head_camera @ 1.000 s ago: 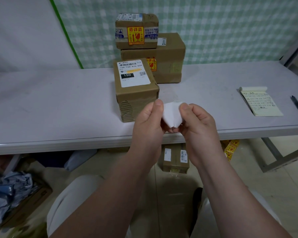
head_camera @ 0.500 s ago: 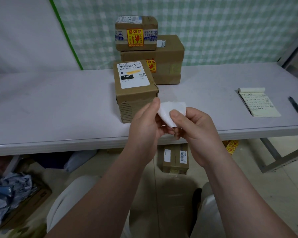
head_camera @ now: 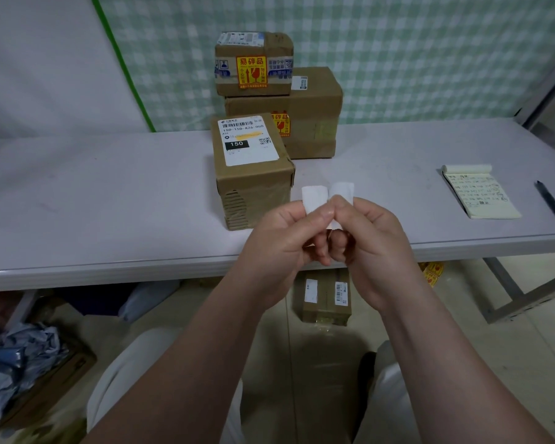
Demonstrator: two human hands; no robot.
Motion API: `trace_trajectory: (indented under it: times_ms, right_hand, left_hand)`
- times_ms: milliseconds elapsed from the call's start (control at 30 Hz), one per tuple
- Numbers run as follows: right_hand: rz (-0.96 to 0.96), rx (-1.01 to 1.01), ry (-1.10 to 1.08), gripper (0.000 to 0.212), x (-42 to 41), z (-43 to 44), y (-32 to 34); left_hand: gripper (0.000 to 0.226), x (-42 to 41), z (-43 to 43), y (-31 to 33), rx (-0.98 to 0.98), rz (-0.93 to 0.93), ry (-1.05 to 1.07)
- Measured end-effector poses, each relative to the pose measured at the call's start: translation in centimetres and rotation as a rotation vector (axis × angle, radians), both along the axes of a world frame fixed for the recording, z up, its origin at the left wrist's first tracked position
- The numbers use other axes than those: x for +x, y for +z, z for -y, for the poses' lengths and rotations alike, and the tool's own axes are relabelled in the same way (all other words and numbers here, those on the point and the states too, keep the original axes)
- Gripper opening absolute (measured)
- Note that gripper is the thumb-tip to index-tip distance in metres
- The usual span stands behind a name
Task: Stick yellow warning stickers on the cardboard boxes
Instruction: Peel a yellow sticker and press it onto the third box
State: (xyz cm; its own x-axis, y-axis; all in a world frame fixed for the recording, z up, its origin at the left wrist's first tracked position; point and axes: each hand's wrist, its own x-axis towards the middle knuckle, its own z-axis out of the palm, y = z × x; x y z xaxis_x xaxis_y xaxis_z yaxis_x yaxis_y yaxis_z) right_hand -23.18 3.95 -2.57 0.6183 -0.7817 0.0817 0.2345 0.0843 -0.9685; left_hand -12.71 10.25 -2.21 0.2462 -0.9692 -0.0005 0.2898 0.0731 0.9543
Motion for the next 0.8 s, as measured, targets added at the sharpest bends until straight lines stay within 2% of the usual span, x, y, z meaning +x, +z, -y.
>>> trace_trajectory:
  times_ms: [67,133,400,567,667,800]
  right_hand:
    - [0.083,0.104,0.067,0.028,0.0,0.0,0.0]
    - [0.133,0.171,0.106,0.028,0.1,0.0,0.0]
    - [0.275,0.269,0.197,0.027,0.1,0.0,0.4]
    - [0.293,0.323,0.23,0.027,-0.1,0.4,0.0]
    - [0.209,0.333,0.202,0.022,-0.3,1.1,-0.2]
    - [-0.041,0.199,0.11,0.035,-1.3,2.4,-0.4]
  left_hand:
    - [0.018,0.0,-0.1,0.0,-0.008,-0.096,-0.044]
    - [0.019,0.1,-0.1,0.0,-0.02,-0.163,-0.075]
    - [0.022,0.3,0.0,-0.1,-0.066,-0.32,-0.129]
    - [0.024,0.3,-0.2,-0.2,-0.092,-0.392,-0.183]
    - [0.027,0.5,-0.3,-0.3,-0.065,-0.343,-0.199]
    - [0.03,1.3,-0.5,-0.7,0.056,-0.074,-0.109]
